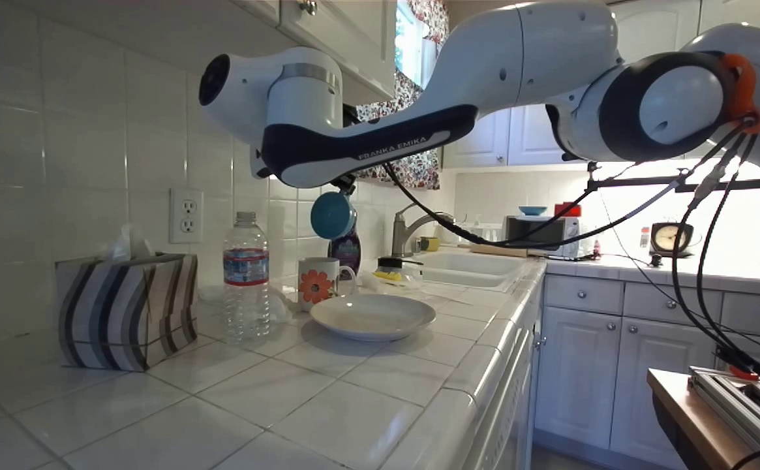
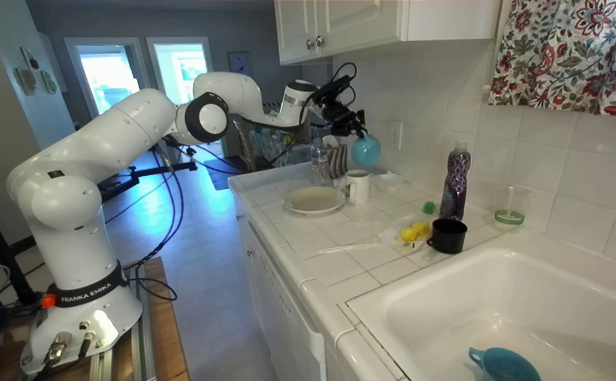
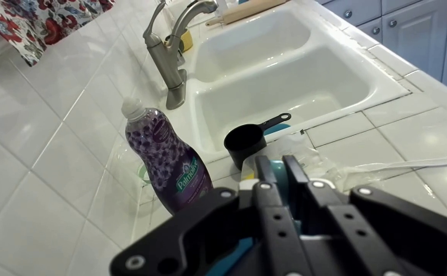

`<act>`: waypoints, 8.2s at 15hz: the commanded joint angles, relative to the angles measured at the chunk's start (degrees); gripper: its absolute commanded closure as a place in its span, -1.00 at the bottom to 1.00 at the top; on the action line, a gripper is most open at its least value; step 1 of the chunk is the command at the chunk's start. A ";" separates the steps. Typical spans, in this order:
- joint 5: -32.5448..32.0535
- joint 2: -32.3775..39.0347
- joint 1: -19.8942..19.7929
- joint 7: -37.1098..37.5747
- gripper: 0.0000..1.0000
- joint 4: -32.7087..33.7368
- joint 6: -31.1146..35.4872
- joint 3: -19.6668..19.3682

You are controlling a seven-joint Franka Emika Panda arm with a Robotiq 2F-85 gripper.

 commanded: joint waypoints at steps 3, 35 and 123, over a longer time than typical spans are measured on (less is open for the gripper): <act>-2.58 1.94 0.07 -2.56 0.94 3.18 -1.29 -0.16; 12.33 -1.09 -9.76 23.83 0.94 6.48 6.94 9.77; 55.75 -22.73 -28.09 58.48 -1.00 -49.09 65.21 13.94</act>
